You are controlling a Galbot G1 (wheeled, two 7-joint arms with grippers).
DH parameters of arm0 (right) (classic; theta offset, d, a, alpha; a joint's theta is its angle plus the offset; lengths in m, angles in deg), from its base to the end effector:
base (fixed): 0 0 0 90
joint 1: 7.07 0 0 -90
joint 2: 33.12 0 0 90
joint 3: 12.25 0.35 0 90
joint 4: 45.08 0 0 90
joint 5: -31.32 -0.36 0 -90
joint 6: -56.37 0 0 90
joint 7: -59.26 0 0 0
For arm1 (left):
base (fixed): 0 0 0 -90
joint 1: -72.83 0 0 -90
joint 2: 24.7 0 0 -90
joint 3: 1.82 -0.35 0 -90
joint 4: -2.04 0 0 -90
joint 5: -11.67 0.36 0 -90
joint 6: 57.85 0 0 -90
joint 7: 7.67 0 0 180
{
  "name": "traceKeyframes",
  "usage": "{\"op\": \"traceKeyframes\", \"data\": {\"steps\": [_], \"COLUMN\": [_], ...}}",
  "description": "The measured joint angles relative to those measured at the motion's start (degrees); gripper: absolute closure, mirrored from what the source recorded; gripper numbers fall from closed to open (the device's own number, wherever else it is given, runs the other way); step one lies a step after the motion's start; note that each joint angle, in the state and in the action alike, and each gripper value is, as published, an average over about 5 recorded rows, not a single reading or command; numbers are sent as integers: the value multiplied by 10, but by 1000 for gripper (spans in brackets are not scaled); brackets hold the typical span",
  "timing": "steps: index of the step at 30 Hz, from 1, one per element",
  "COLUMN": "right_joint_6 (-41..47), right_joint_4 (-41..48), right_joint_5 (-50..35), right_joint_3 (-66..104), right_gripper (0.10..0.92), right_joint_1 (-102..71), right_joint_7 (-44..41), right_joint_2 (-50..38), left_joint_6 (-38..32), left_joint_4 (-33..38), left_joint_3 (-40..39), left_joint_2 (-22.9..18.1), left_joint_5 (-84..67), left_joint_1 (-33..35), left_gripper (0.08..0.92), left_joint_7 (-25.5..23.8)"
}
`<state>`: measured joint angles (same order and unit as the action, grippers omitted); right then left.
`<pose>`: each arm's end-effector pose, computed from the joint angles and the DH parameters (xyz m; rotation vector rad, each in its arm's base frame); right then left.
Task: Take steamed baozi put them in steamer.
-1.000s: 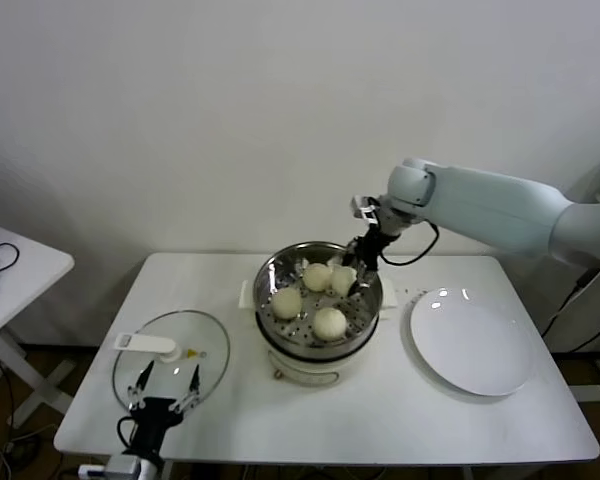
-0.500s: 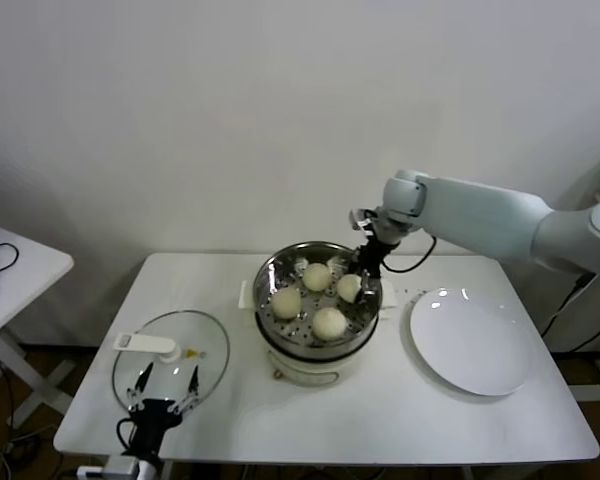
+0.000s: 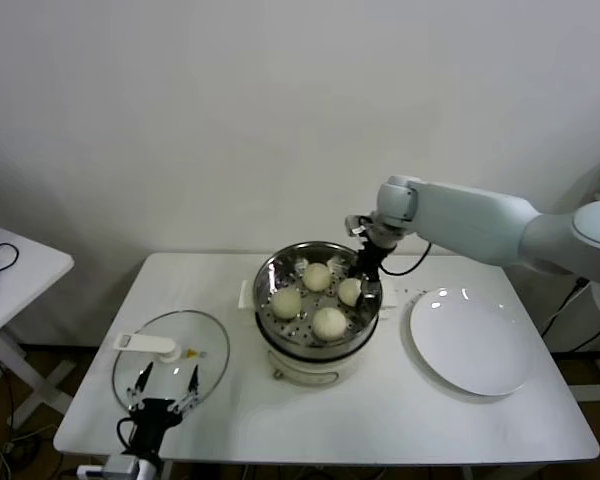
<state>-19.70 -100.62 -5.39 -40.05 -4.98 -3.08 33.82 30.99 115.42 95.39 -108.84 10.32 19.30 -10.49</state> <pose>0.6169 0.0247 -0.1160 1.4645 -1.3142 1.2259 0.1437 0.0624 -0.3572 0.0153 -2.9324 -0.1822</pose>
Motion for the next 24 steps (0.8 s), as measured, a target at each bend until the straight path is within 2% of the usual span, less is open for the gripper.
{"op": "traceKeyframes", "data": {"steps": [3, 8, 24], "right_joint_6": [-1, -2, -10], "right_joint_4": [1, 1, -20], "right_joint_5": [1, 2, -32], "right_joint_3": [0, 2, 14], "right_gripper": [296, 213, 203], "right_joint_1": [-2, -2, 38], "right_joint_7": [0, 0, -20], "right_joint_2": [1, 2, -17], "left_joint_6": [0, 0, 5], "left_joint_4": [0, 0, 1], "left_joint_3": [0, 1, -2], "left_joint_2": [0, 1, 2], "left_joint_5": [0, -1, 2], "left_joint_1": [0, 0, -8], "left_gripper": [177, 177, 177], "left_joint_7": [0, 0, 0]}}
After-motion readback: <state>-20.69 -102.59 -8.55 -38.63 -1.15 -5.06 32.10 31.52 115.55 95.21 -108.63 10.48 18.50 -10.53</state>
